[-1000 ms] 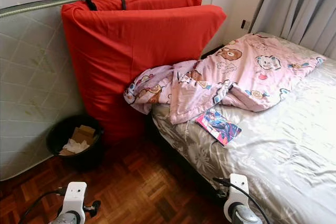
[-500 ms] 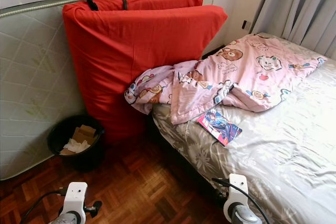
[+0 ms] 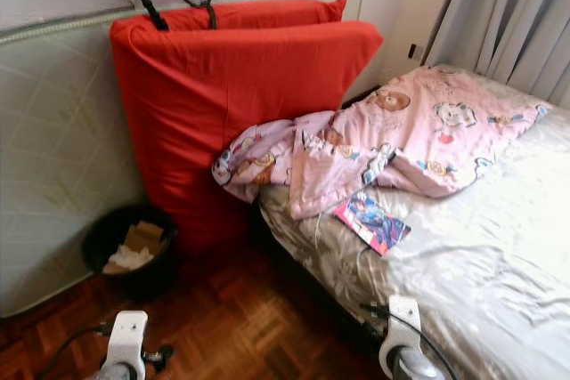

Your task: Clean up the room

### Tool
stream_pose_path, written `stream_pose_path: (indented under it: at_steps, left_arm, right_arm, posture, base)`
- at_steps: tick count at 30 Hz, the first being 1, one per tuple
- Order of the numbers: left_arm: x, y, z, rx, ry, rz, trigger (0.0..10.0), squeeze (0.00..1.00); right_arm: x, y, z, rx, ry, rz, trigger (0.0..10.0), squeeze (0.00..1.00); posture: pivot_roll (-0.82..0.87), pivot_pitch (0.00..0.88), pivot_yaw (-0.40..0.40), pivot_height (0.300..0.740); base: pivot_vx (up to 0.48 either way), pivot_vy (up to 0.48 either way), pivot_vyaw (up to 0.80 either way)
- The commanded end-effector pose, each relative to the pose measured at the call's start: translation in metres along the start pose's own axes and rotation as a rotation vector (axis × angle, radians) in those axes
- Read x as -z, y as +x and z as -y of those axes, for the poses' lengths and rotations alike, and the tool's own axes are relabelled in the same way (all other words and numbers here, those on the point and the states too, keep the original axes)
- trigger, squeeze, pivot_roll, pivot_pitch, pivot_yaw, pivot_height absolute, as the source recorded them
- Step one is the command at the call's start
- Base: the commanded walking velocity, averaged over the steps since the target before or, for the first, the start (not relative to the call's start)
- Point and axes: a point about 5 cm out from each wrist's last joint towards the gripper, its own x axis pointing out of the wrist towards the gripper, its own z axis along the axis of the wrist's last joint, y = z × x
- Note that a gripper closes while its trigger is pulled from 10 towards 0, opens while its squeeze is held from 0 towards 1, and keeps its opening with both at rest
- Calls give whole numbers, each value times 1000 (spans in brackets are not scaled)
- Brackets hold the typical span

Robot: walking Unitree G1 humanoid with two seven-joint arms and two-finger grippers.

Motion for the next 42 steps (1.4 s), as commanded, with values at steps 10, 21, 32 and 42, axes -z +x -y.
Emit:
stream_pose_path:
  at_steps: [10, 21, 32, 42]
  left_arm:
    - [5, -1, -3, -1, -11, -24, 10000, 0]
    - [6, -1, -5, -1, -5, -26, 10000, 0]
    - [7, -3, -5, 9, -46, 7, 10000, 0]
    - [7, -4, -3, 13, -75, 50, 10000, 0]
  right_arm:
    - [-2, 1, -1, -7, 12, 2, 10000, 0]
    - [-1, 1, -4, -15, 21, 9, 10000, 0]
    - [-2, 0, -7, -37, 0, 67, 10000, 0]
    - [-3, -2, -4, -17, -6, 107, 10000, 0]
  posture:
    - [-48, 0, -17, 740]
    - [-45, 0, 0, 740]
    - [-68, 0, 15, 740]
    - [-96, 0, 1, 740]
  base:
    - [332, 0, 0]
    - [332, 0, 0]
    - [235, 0, 0]
    - [0, 0, 0]
